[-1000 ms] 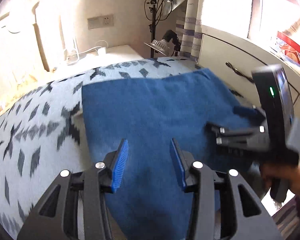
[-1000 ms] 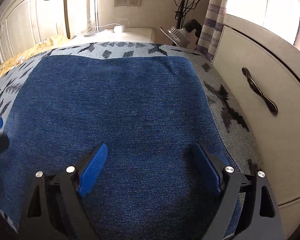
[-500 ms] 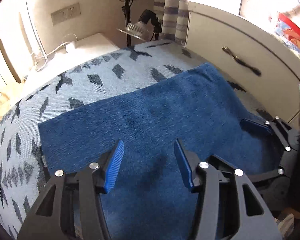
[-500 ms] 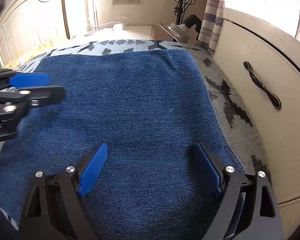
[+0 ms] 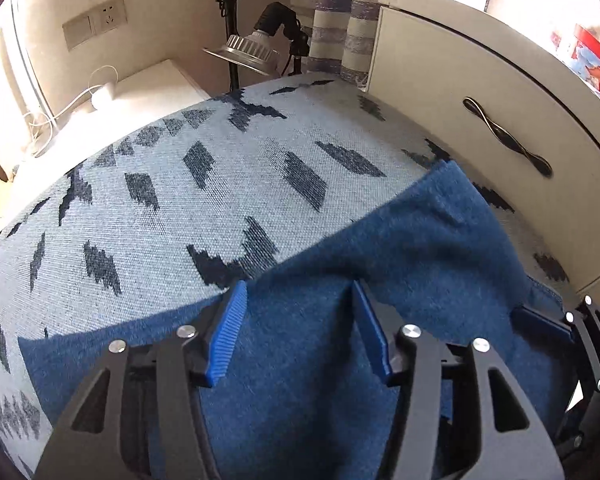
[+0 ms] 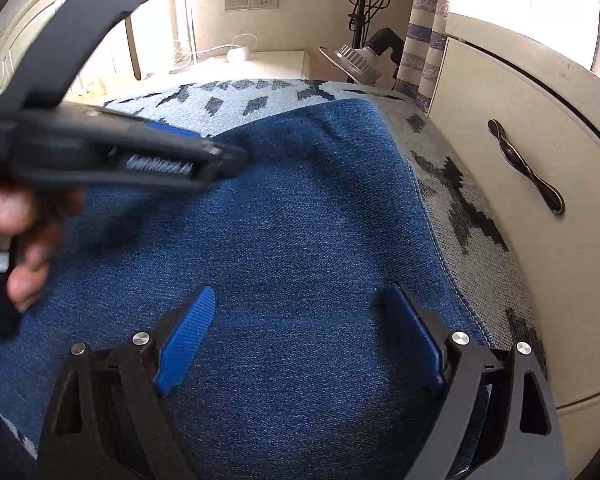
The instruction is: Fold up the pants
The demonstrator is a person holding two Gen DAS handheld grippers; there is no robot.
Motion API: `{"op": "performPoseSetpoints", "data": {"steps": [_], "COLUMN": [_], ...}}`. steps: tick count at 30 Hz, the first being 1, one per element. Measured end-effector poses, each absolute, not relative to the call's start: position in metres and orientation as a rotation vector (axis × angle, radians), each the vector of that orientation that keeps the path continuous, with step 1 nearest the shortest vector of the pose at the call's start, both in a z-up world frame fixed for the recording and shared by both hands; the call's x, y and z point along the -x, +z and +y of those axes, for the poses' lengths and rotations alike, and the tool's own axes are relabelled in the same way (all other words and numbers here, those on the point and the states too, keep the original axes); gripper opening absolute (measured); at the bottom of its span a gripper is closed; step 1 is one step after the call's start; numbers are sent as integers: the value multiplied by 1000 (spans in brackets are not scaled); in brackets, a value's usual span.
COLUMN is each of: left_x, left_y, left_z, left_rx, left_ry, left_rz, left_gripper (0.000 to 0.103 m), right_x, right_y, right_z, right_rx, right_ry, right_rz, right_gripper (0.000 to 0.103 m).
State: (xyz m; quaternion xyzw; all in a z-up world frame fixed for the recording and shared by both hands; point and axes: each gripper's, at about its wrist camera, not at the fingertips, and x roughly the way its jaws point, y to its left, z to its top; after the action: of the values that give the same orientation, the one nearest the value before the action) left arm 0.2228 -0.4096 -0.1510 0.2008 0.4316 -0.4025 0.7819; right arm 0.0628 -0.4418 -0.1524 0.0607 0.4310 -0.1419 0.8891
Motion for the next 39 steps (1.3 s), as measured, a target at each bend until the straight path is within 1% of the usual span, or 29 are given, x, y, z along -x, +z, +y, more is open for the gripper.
{"op": "performPoseSetpoints", "data": {"steps": [2,5,6,11,12,15,17,19,20,23,26,29,33,35,38,39], "left_x": [-236,-252,-249,-203,-188,-150,-128,-112,-106,-96,-92,-89,-93,-96,-105,-107], "left_y": [-148,-136,-131,-131,-139,-151,-152,-152,-152,-153,-151,-149,-145,-144,-136,-134], "left_z": [-410,-384,-373,-323,-314,-292,-279,-264,-257,-233,-208,-192,-164,-152,-132,-128], "left_rx": [-385,-238,-213,-302,-358,-501,-546,-559,-547,-482,-392,-384,-317,-308,-169,-132], "left_ry": [-854,-756,-754,-742,-751,-737,-724,-701,-689,-667,-652,-635,-583,-524,-504,-500], "left_rz": [949,1001,995,969,978,913,863,831,822,834,858,854,879,886,896,893], "left_gripper": [63,53,53,54,55,57,57,60,61,67,68,75,75,74,73,72], "right_x": [-63,-62,-62,-64,-64,-64,-66,-67,-67,-67,-65,-52,-30,-14,1,2], "right_y": [-152,-152,-152,-152,-151,-152,-152,-151,-151,-150,-147,-140,-132,-127,-113,-107], "right_z": [-441,-441,-441,-441,-441,-441,-443,-443,-443,-442,-444,-449,-466,-484,-490,-488], "right_rx": [-127,-128,-128,-125,-123,-120,-119,-117,-115,-108,-89,-50,-44,-114,-160,-156], "right_ry": [-298,-297,-297,-296,-295,-289,-287,-285,-285,-281,-259,-300,-435,-503,-545,-528], "right_rz": [897,899,899,904,905,909,914,923,928,937,939,924,928,921,887,874], "right_gripper": [85,85,85,85,85,85,85,85,85,85,86,86,88,88,88,88]}}
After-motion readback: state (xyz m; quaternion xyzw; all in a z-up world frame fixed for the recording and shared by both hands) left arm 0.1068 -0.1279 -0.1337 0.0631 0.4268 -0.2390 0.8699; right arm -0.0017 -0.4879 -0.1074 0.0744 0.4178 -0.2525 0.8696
